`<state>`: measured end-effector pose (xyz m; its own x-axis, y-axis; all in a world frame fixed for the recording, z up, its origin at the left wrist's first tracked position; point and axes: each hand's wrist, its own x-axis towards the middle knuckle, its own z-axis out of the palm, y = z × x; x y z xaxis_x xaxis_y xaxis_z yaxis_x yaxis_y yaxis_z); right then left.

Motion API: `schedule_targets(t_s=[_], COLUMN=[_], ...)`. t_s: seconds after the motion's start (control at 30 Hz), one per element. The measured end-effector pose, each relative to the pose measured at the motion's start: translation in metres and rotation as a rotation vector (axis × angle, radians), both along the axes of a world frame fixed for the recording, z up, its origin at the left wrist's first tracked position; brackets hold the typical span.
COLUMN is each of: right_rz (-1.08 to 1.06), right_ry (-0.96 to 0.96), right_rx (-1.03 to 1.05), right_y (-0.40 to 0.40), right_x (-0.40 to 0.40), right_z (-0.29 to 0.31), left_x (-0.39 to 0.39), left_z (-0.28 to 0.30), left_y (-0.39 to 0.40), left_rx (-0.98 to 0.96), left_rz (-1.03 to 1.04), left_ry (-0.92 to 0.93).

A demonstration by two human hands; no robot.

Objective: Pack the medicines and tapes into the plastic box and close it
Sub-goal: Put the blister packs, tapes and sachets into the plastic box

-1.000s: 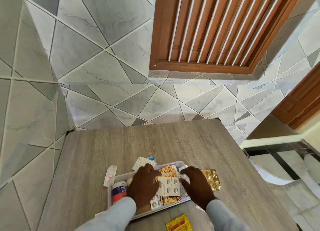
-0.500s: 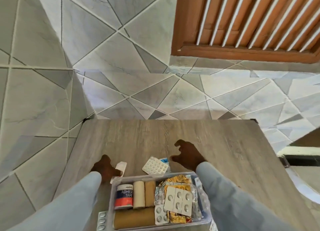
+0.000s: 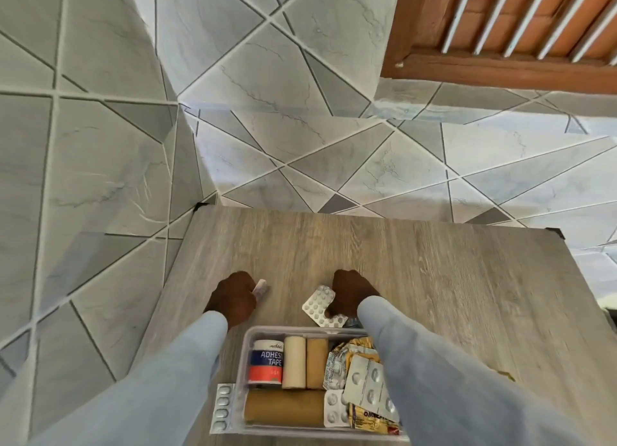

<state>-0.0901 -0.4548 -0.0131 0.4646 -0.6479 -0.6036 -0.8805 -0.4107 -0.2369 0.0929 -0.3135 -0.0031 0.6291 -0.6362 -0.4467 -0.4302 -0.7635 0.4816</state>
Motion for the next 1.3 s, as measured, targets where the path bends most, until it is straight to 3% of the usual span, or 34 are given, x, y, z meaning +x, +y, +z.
schedule_targets(t_s=[0.23,0.37,0.47,0.57,0.67,0.77,0.87,1.03,1.13,1.3], right_rz=[-0.138,-0.412,-0.604,-0.680,-0.715,-0.448,-0.408,-0.153,-0.108,-0.298], right_ry=[-0.275,-0.637,-0.863,-0.778,-0.648,-0.381,-0.365,-0.215,-0.210,-0.506], right_rx=[0.030,-0.017,0.171,0.278,0.224,-0.011,-0.138,-0.289,-0.371,-0.424], right_y=[0.005,0.011,0.037,0.082,0.113,0.128,0.142,0.162,0.165,0.173], right_x=[-0.009,-0.027,-0.057,-0.083,-0.089,-0.085,-0.078,-0.065,-0.065,-0.091], right_z=[0.025,0.067,0.092,0.078,0.042,0.024,0.027,0.031,0.035,0.037], left_x=[0.008,0.000,-0.024,-0.047,-0.061,-0.066,-0.062,-0.062,-0.053,-0.024], left_z=[0.040,0.055,0.056,0.046,0.034,0.029,0.027,0.025,0.028,0.015], left_y=[0.009,0.021,0.028,0.032,0.043,0.052,0.062,0.077,0.088,0.119], left_rx=[-0.329,-0.327,-0.234,-0.212,-0.215,-0.272,-0.263,-0.290,-0.426,-0.388], left_rz=[0.009,-0.239,-0.469,-0.596,-0.601,-0.587,-0.582,-0.579,-0.418,-0.201], left_ry=[0.090,0.181,0.172,0.075,-0.046,-0.132,-0.131,-0.106,-0.075,-0.007])
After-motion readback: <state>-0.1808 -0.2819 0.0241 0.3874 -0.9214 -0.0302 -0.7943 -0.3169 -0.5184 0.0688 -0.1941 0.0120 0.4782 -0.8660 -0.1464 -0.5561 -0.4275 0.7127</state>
